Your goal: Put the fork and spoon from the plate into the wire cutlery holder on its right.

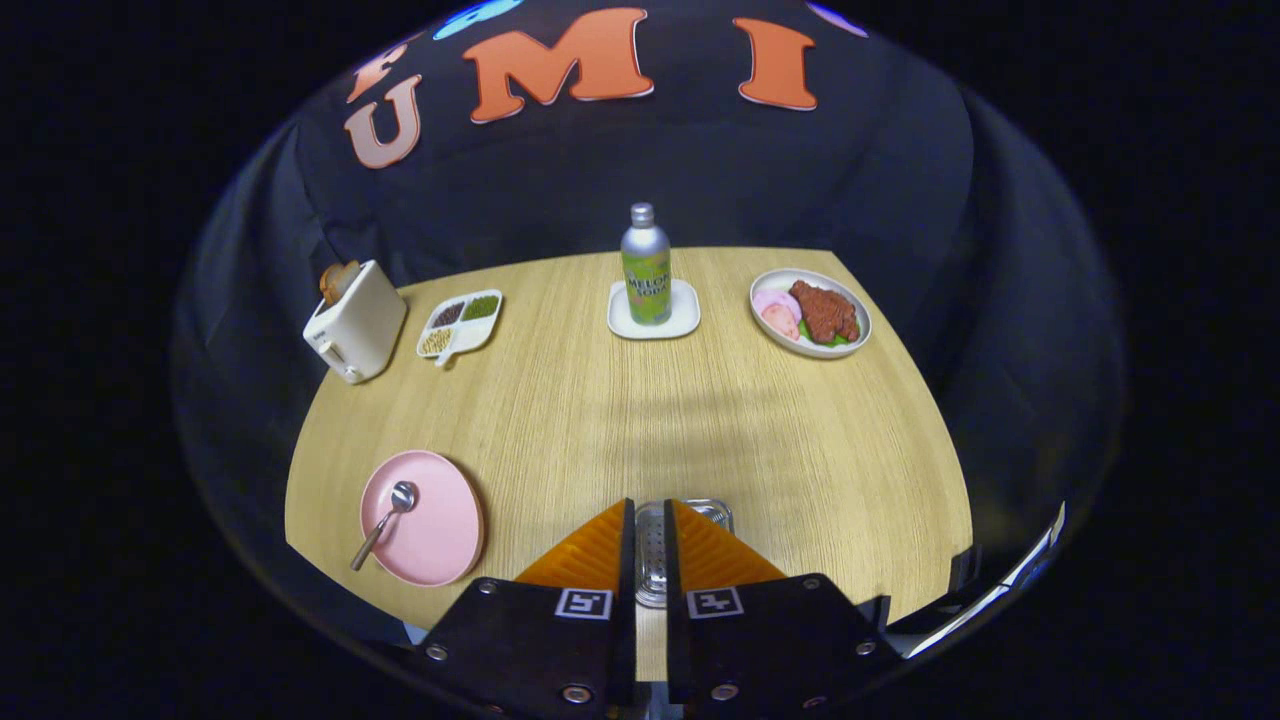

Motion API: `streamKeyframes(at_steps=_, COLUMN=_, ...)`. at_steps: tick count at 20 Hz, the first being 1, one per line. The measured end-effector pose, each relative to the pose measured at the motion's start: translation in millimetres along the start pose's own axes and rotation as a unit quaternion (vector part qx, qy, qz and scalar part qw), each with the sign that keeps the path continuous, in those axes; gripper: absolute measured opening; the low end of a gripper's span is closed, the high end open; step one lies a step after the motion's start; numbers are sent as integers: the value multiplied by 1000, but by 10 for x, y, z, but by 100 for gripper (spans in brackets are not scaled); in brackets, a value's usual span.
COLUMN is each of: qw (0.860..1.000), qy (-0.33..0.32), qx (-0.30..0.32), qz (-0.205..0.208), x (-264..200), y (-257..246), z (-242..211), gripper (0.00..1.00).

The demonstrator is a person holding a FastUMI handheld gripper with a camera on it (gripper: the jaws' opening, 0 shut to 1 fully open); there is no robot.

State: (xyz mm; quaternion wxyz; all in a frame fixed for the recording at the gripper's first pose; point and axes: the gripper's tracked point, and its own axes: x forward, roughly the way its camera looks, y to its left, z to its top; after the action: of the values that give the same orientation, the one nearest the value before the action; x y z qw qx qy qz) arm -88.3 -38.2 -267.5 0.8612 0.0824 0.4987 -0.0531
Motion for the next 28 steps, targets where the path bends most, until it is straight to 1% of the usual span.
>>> streamKeyframes(at_steps=3, qw=997, qy=-75, qx=18, qz=-3, x=-136, y=158, z=231, gripper=19)
streamKeyframes(at_steps=7, qw=986, qy=-165, qx=23, qz=-23, x=-343, y=340, z=469, gripper=26)
streamKeyframes(at_steps=11, qw=972, qy=-228, qx=28, qz=-40, x=-542, y=614, z=600, gripper=41)
streamKeyframes(at_steps=12, qw=969, qy=-240, qx=31, qz=-48, x=-575, y=674, z=620, gripper=47)
streamKeyframes(at_steps=15, qw=965, qy=-254, qx=32, qz=-55, x=-594, y=934, z=591, gripper=59)
streamKeyframes(at_steps=16, qw=965, qy=-253, qx=33, qz=-53, x=-587, y=1042, z=563, gripper=67)
streamKeyframes(at_steps=18, qw=966, qy=-251, qx=37, qz=-46, x=-553, y=1294, z=514, gripper=76)
streamKeyframes(at_steps=22, qw=967, qy=-250, qx=27, qz=-36, x=-523, y=1759, z=436, gripper=83)
streamKeyframes(at_steps=25, qw=969, qy=-245, qx=16, qz=-27, x=-463, y=2082, z=387, gripper=84)
streamKeyframes(at_steps=28, qw=977, qy=-214, qx=6, qz=-16, x=-277, y=2388, z=224, gripper=85)
